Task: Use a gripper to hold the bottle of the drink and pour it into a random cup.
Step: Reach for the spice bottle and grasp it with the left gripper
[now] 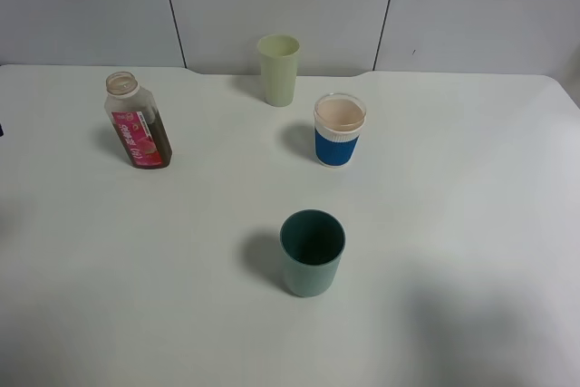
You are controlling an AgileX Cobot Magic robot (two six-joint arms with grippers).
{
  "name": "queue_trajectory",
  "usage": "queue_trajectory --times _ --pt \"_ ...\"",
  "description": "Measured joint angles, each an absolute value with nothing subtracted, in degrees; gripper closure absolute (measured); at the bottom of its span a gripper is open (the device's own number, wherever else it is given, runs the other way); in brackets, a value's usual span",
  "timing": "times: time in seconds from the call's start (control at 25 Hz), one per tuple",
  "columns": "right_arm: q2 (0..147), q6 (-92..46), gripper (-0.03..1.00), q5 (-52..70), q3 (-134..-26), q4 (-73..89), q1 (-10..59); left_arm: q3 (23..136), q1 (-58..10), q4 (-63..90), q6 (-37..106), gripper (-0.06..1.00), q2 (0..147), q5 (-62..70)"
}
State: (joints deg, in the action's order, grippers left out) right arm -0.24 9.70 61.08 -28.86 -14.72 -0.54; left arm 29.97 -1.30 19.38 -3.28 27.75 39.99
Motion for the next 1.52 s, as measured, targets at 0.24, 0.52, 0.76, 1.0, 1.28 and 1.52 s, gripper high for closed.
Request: queue_trajectory --times 0.24,0.52,0.76,1.0,1.28,1.52 --pt "-0.2 9.7 -0.03 61.1 -28.9 -14.7 -0.5 30.0 -1.4 21.9 -3.0 0.15 27.8 39.9" --pt "-0.2 9.7 -0.03 61.1 -28.9 -14.7 -0.5 30.0 -4.4 26.9 1.1 0.19 27.9 40.1" --pt "-0.2 9.7 -0.03 61.1 -28.9 -14.7 -0.5 30.0 -10.2 31.4 6.1 0.19 32.0 41.2" --pt "-0.2 9.7 -0.03 61.1 -28.9 -14.7 -0.5 30.0 -17.5 35.2 8.5 0.19 39.7 39.0" --pt "-0.2 9.7 -0.03 61.1 -28.9 -14.7 -0.5 30.0 -27.4 36.6 7.7 0.19 49.8 25.8" --pt "-0.2 9.7 -0.03 61.1 -28.9 -14.7 -0.5 30.0 -33.5 36.7 6.2 0.19 56.8 13.4"
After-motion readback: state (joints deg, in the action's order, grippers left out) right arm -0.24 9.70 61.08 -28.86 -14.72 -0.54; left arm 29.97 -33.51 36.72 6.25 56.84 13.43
